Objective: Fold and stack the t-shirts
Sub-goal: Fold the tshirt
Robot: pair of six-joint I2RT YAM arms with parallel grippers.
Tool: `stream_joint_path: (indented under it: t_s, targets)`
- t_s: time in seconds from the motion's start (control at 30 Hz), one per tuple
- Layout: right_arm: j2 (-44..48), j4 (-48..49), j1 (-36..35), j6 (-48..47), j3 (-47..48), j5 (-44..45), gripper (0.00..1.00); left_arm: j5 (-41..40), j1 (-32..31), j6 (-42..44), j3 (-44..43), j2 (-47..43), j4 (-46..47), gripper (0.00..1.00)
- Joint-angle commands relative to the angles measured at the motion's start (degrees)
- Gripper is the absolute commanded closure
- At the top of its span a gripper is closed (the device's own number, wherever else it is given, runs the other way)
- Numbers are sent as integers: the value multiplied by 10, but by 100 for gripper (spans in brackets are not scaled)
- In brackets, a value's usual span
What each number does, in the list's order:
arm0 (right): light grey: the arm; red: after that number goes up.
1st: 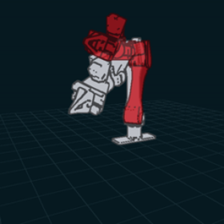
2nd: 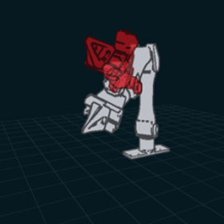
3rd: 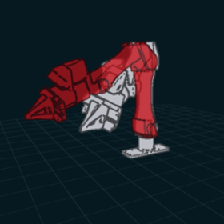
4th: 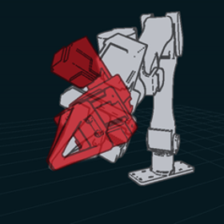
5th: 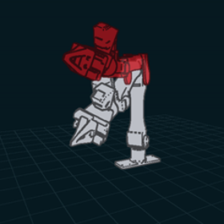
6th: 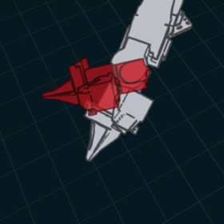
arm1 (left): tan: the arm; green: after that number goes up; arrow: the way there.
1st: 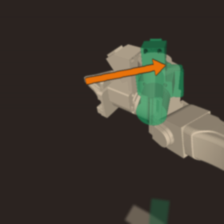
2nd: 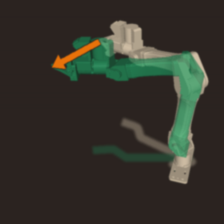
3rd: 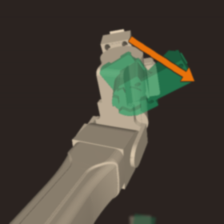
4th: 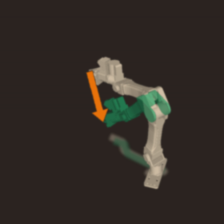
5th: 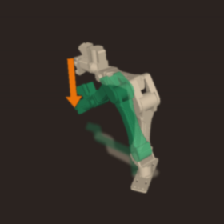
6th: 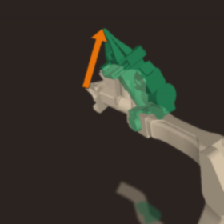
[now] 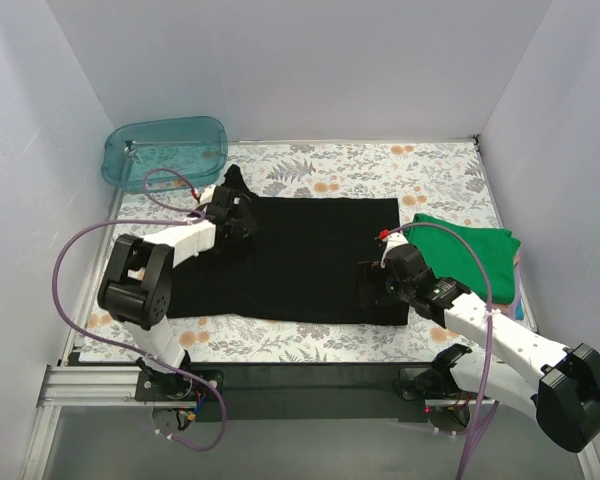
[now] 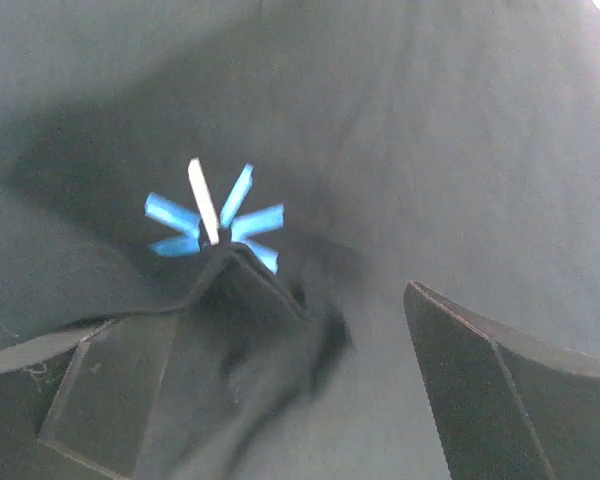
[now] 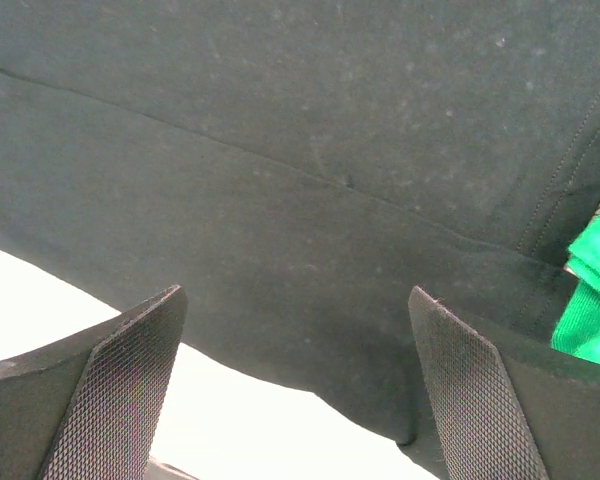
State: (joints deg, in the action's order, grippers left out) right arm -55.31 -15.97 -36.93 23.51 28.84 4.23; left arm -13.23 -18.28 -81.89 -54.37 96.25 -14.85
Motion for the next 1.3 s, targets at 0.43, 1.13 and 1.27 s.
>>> stream_joint_path:
  t_s: [0.43,1.13,1.27]
  targets:
    - [-34,29,-5,-22,46,-11,2,33,17,23,-131,35,-1,4]
    - [-194,61,-118,48,39,26,2,-120,36,-258,194,-233,-245,3]
    - [-171,59,-137,74,13,32,2,-146,38,-315,215,-263,-304,3]
